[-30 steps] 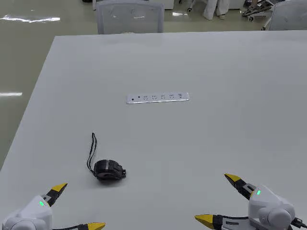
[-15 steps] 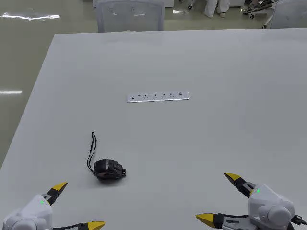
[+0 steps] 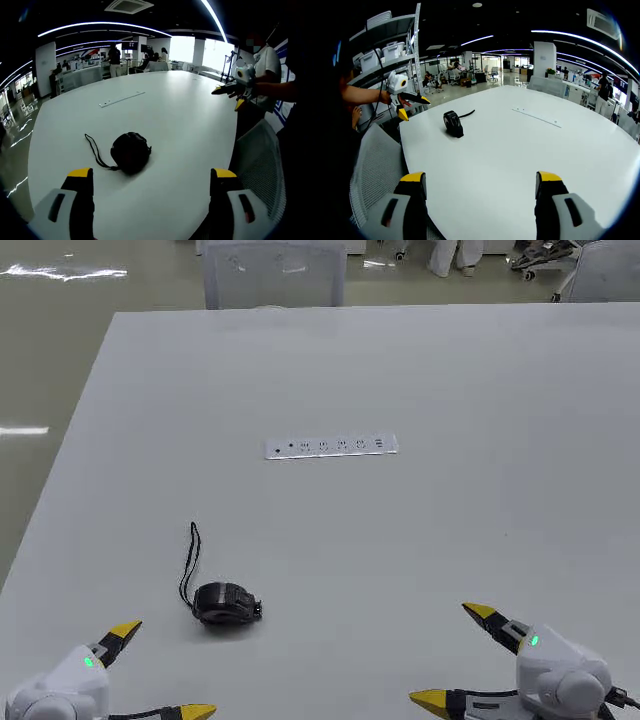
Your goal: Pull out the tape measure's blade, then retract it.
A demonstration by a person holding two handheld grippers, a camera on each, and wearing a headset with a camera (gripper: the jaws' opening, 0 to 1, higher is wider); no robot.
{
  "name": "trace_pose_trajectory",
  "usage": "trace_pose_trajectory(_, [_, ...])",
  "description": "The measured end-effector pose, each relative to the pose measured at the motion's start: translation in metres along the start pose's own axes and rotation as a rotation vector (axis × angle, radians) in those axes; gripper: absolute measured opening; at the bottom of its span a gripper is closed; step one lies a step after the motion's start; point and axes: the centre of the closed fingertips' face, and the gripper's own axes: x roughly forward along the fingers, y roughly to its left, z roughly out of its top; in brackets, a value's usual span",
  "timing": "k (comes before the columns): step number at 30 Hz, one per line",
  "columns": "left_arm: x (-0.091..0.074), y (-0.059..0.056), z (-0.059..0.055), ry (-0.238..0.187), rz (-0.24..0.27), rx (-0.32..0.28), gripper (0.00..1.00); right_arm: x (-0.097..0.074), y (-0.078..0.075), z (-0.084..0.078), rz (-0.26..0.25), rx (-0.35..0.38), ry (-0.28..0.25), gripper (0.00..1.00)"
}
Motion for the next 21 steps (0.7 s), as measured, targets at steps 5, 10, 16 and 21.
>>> trace_pose_trajectory(5, [0.007,0.004,0.004,0.005,-0.013,0.021,0.95,0.004,-0.005,0.001,0.016,-0.005,0.006,0.91])
trace_pose_trajectory(10, [0.014,0.007,0.007,0.021,-0.028,0.045,0.95,0.01,-0.009,0.003,0.035,-0.026,0.016,0.9])
trace_pose_trajectory(16, [0.022,0.015,0.009,0.036,-0.044,0.07,0.94,0.019,-0.013,0.003,0.061,-0.039,0.03,0.9])
trace_pose_trajectory(21, [0.027,0.019,0.01,0.05,-0.059,0.096,0.93,0.027,-0.014,0.004,0.083,-0.054,0.039,0.89])
